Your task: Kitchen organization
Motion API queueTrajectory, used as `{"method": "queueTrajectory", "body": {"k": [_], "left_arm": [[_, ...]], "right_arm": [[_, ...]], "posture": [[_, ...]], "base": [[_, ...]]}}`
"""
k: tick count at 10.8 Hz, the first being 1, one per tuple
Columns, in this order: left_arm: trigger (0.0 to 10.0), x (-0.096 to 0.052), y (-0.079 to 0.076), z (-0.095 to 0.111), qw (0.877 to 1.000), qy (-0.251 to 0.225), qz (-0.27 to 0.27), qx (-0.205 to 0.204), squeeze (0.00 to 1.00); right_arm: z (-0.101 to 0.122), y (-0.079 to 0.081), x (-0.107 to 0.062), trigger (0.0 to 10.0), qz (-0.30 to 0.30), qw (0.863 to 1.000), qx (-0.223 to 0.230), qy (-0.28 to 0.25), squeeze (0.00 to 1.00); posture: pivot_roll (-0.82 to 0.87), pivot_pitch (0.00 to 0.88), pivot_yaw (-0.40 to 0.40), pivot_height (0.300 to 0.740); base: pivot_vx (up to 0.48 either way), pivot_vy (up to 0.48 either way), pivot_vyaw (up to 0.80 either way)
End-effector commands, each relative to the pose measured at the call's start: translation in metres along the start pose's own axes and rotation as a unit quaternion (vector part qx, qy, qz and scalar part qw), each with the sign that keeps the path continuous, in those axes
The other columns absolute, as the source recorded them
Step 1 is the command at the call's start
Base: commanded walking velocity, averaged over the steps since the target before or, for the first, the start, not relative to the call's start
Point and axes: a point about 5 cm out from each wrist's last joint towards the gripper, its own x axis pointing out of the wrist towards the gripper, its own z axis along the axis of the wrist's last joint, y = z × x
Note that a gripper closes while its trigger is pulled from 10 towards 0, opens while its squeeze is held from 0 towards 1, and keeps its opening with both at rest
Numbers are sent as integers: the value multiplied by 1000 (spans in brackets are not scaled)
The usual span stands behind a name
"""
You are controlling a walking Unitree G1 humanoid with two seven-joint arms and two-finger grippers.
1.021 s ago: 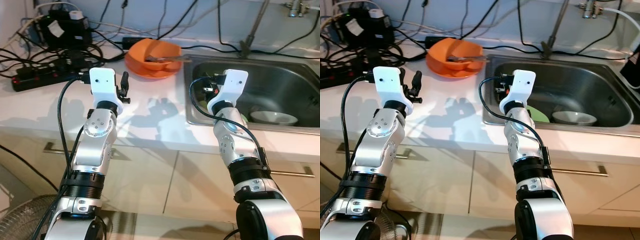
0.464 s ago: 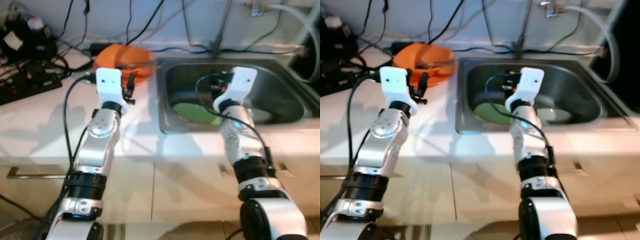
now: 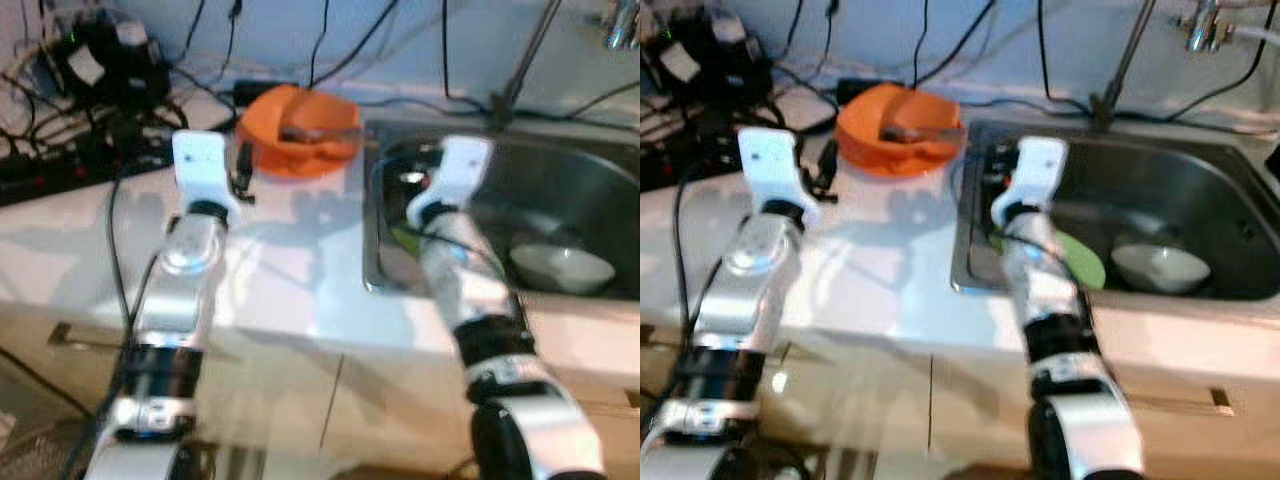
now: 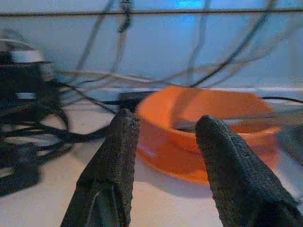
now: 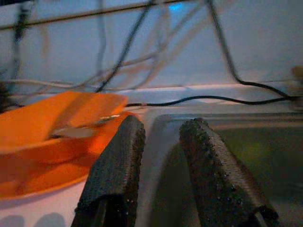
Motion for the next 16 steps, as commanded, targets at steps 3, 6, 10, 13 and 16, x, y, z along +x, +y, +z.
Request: {"method": "queueTrajectory", "body": {"k": [3,6,10,13,16], "left_arm": [[10000,-1,5,6,1000,-7,3,6,0],[10000,-2,2,6,1000,-6,-1,6,0],[10000,-4,0,9,1000,-4,-23,-9,0],[10000,-10,1,4,992,41,-117,2,0],[10000,-12,6,10,976,86,-197,17,0]], "right_arm": [[1,6,1,10000,7,1000,2,-2,0],[-1,7,1,10000,9,1000,2,0,0],[-2,9,1,10000,11,1000,3,2,0],[-2,9,0,10000,7,1000,3,2,0],[-3,8,-1,10000,2,1000,5,1,0]], "posture": [[245,39,-28,740],[244,40,-29,740],[247,42,-30,740],[255,43,-23,740],[256,48,-8,740]], "base": [[295,0,0],[292,0,0],[0,0,0],[0,0,0],[0,0,0]]}}
